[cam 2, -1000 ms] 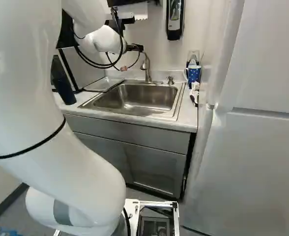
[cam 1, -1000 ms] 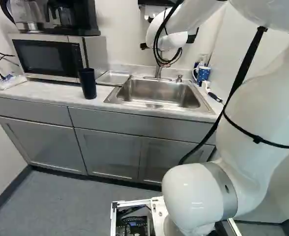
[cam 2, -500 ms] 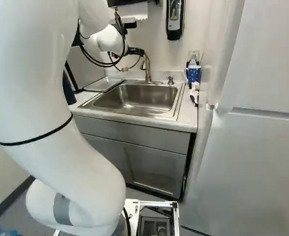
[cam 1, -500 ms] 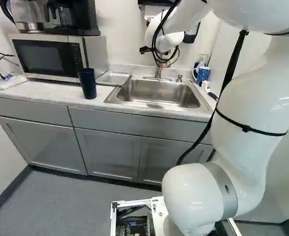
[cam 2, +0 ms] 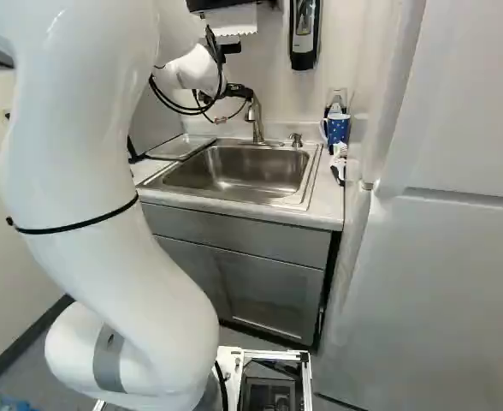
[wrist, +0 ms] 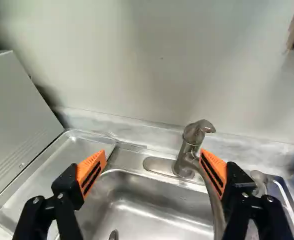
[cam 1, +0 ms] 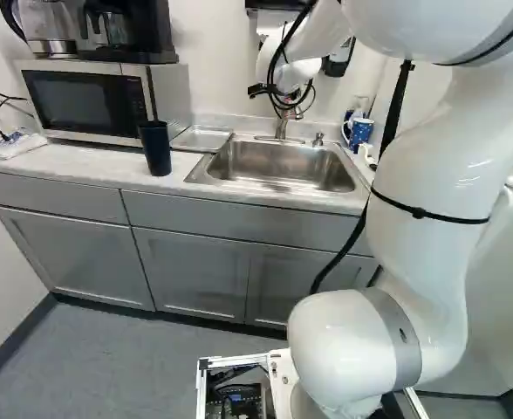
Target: Rinse the cup and place it in the tray
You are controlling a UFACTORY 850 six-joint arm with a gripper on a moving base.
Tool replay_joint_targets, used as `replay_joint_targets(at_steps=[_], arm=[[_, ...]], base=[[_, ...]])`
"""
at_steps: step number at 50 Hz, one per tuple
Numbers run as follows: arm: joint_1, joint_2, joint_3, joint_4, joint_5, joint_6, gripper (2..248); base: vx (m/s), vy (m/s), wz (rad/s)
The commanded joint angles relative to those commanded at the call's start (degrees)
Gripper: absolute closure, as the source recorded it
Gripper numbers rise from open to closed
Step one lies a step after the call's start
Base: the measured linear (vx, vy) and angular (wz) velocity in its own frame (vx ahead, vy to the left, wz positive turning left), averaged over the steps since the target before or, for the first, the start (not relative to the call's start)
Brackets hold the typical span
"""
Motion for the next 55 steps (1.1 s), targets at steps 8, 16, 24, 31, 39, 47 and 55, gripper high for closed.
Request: replay_joint_targets(at_steps=[8, 16, 24, 31, 39, 47, 55], arm=[[-0.1, -1.6, -1.8, 0.0, 0.0, 0.0, 3], [-0.3, -3.2, -3.6, 0.0, 0.0, 0.0, 3], [-0.6, -4.8, -5.4, 0.0, 0.0, 0.0, 3], [-0.7, -6.2, -7.0, 0.0, 0.6, 0.0, 3], [-0.7, -7.3, -8.3, 0.0, 1.7, 0.0, 3], [-0.7, -8.4, -9.5, 0.0, 2.6, 0.0, 3], [-0.7, -9.4, -10.7, 0.0, 3.8, 0.0, 3]], base=[[0.0, 0.0, 0.0], [0.0, 0.0, 0.0], [0.0, 0.0, 0.0], [0.0, 0.0, 0.0], [0.0, 0.0, 0.0], [0.0, 0.0, 0.0], [0.0, 0.0, 0.0]])
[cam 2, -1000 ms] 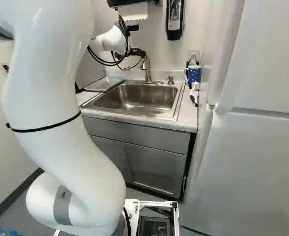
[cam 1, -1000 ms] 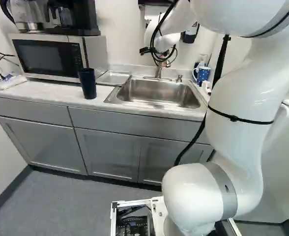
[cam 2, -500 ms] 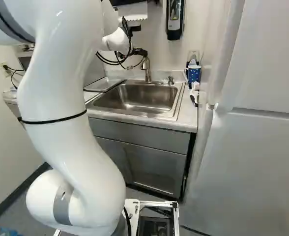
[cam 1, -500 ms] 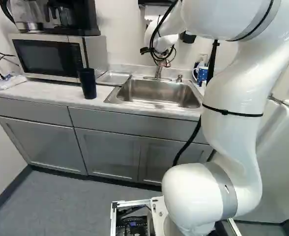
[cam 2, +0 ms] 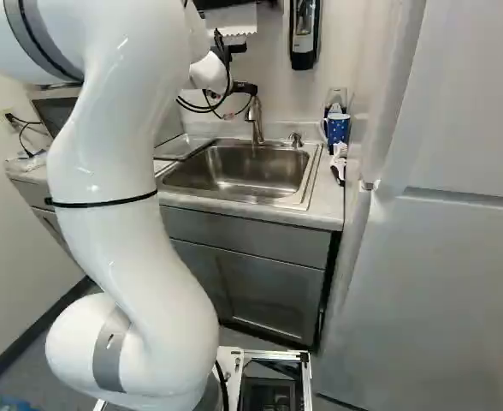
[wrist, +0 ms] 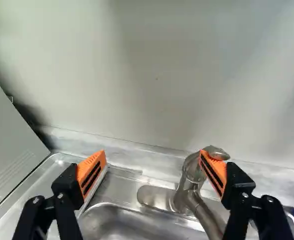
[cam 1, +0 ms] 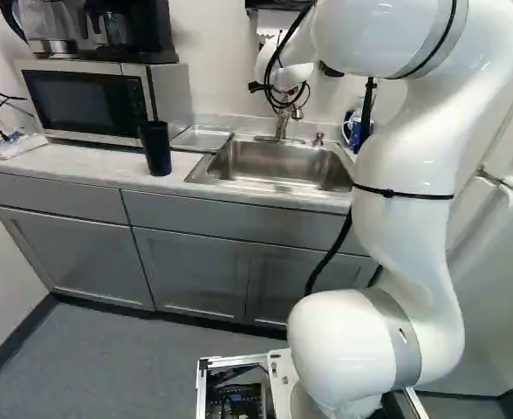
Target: Rinse the cup and place it in the tray
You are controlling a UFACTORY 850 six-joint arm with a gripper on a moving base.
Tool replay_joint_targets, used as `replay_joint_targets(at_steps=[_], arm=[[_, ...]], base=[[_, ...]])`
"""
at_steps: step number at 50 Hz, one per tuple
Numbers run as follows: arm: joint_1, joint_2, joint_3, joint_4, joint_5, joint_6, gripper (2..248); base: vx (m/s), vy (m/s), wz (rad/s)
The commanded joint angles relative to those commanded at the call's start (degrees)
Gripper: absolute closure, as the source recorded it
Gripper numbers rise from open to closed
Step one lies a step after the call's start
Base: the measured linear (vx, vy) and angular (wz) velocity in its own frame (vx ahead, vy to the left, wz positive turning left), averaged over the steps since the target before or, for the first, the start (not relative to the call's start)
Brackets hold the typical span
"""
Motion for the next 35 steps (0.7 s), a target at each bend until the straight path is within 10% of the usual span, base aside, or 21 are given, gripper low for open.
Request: replay_joint_targets(at_steps=[35], arm=[[0.0, 0.0, 0.1, 0.0, 2.4, 0.0, 3]], base=[[0.0, 0.0, 0.0]])
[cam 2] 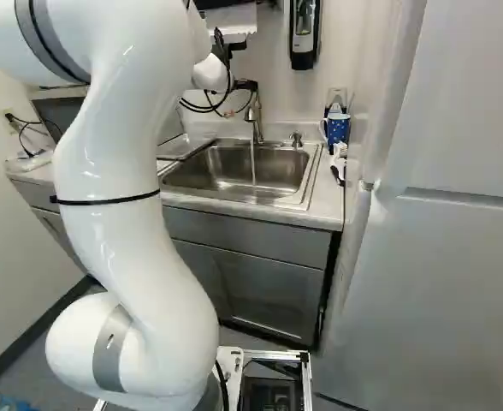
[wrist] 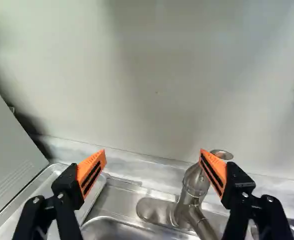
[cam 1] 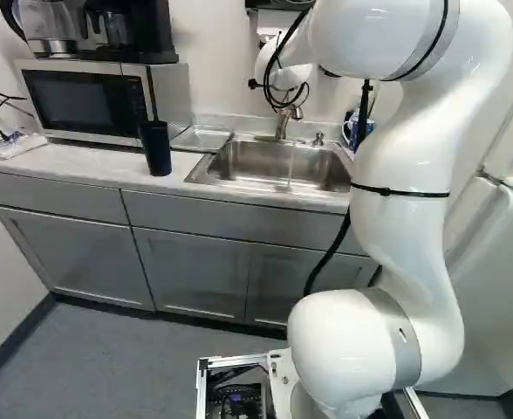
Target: Rinse the cup and place it in the tray
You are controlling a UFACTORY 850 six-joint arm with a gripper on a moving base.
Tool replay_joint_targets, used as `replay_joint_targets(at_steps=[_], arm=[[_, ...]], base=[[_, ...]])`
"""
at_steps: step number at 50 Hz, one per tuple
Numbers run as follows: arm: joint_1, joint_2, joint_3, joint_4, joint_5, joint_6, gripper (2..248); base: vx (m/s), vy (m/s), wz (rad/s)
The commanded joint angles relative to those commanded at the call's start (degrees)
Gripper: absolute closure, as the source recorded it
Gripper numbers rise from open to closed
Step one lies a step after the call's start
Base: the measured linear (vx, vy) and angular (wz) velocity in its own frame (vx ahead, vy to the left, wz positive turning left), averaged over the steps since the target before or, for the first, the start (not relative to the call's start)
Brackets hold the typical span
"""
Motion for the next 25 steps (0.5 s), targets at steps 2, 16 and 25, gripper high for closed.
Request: replay_joint_targets(at_steps=[2, 16, 25], arm=[[0.0, 0.5, 0.6, 0.0, 0.0, 0.0, 3], [-0.1, 4.5, 5.2, 0.0, 0.0, 0.0, 3], [-0.5, 7.0, 8.0, 0.0, 0.0, 0.0, 3]], base=[[0.0, 0.0, 0.0], [0.0, 0.0, 0.0], [0.0, 0.0, 0.0]])
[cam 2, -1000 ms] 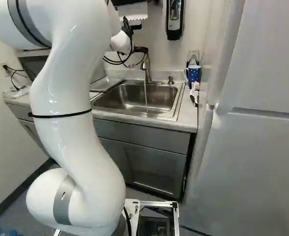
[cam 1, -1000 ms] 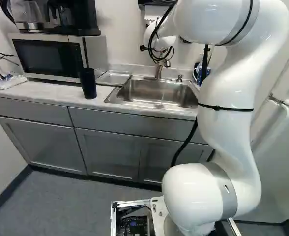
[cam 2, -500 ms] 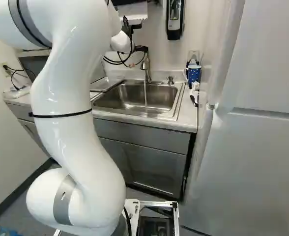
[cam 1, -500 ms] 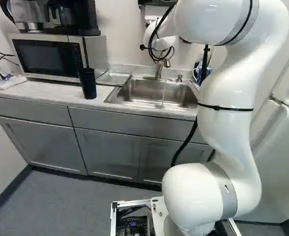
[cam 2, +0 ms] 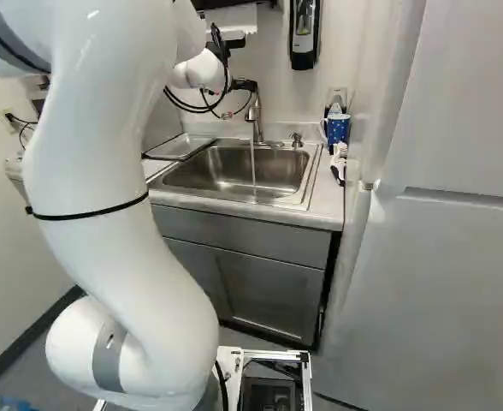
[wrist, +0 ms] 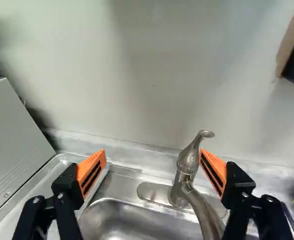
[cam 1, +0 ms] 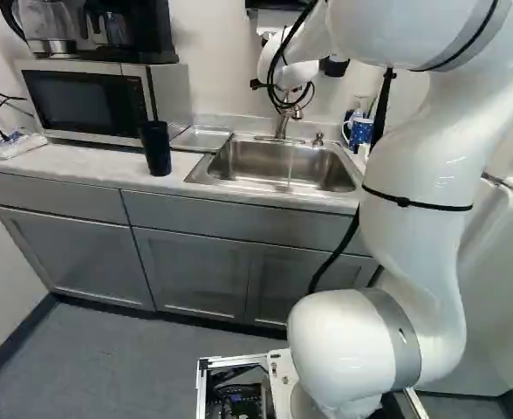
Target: Rinse the cup and place it in the tray
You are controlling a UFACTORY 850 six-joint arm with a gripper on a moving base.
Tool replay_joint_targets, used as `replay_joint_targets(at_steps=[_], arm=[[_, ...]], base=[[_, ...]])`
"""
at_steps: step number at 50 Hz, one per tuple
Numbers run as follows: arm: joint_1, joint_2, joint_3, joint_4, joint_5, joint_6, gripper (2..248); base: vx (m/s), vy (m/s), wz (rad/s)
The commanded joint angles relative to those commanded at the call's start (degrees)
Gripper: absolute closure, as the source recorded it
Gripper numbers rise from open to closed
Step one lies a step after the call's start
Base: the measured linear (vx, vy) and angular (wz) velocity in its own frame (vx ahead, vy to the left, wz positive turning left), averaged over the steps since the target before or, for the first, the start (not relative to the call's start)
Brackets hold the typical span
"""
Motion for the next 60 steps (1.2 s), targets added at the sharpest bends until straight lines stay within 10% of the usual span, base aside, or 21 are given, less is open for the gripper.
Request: replay_joint_targets(at_steps=[60], arm=[[-5.6, 15.9, 16.7, -0.3, -5.5, 0.0, 3]], base=[[0.0, 0.0, 0.0]])
